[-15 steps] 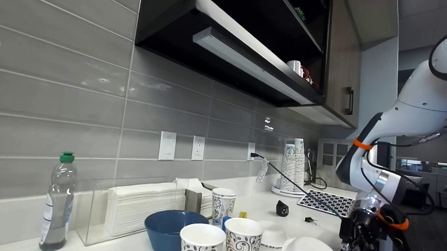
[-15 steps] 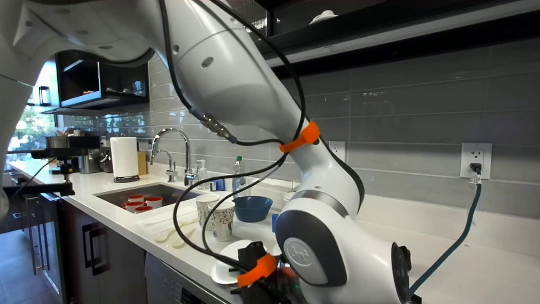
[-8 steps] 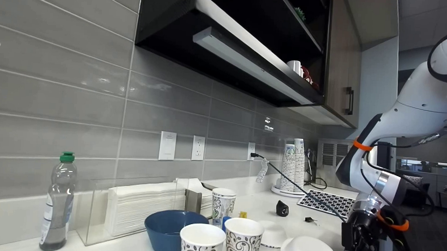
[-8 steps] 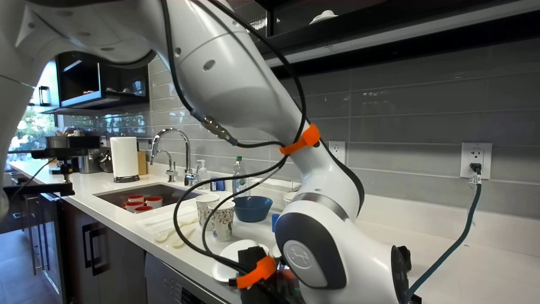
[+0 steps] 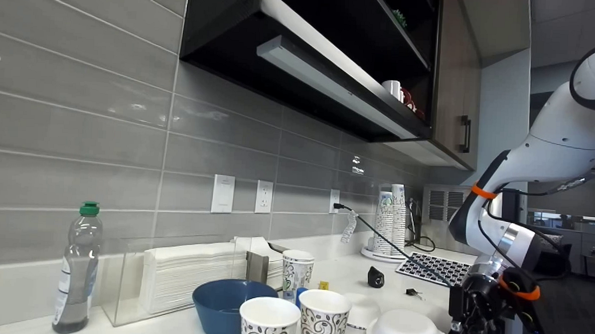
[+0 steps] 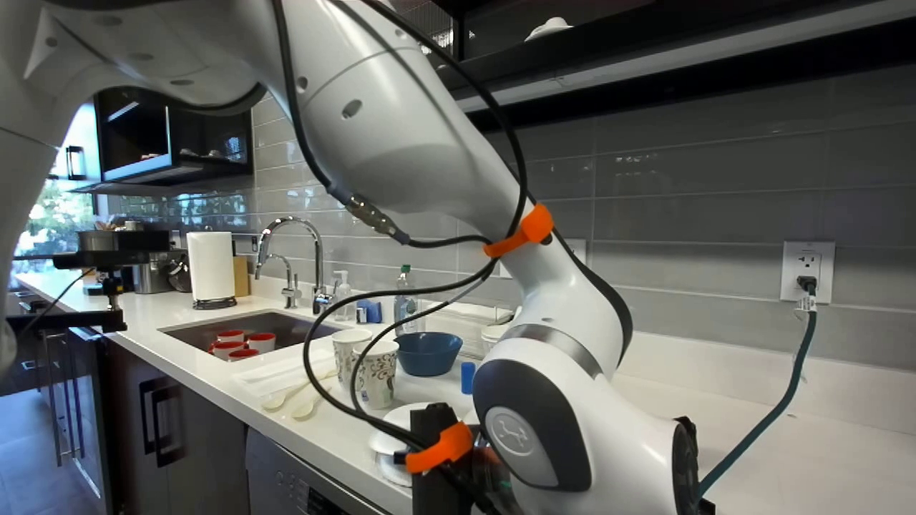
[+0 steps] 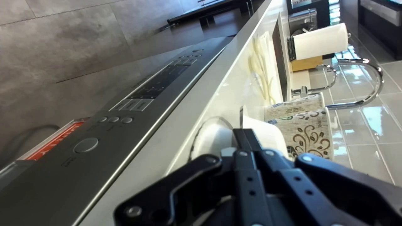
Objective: Pick up the white plate on the bottom right and put it on top of the white plate on the bottom left
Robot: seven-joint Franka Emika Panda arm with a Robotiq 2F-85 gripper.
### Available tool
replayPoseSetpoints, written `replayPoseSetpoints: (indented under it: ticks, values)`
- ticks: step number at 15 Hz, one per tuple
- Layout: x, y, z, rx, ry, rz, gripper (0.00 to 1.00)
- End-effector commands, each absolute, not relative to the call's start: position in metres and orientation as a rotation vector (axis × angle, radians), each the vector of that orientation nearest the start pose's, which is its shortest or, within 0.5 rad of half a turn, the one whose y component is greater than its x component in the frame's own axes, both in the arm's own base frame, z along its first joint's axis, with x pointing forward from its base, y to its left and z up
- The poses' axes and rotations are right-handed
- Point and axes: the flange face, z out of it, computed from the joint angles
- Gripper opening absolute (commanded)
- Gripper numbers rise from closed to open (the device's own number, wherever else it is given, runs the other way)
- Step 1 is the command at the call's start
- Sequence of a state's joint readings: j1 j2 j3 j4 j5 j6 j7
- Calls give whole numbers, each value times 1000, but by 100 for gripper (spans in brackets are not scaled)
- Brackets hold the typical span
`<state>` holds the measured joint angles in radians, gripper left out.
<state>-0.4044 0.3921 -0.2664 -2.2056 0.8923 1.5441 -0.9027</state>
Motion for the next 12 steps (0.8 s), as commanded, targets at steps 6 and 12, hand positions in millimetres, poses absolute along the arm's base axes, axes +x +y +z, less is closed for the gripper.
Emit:
replayPoseSetpoints:
  ticks: [6,12]
  values:
    - [408,-243,190,-1879,462,157,0]
    - [403,-243,183,-1880,474,173,0]
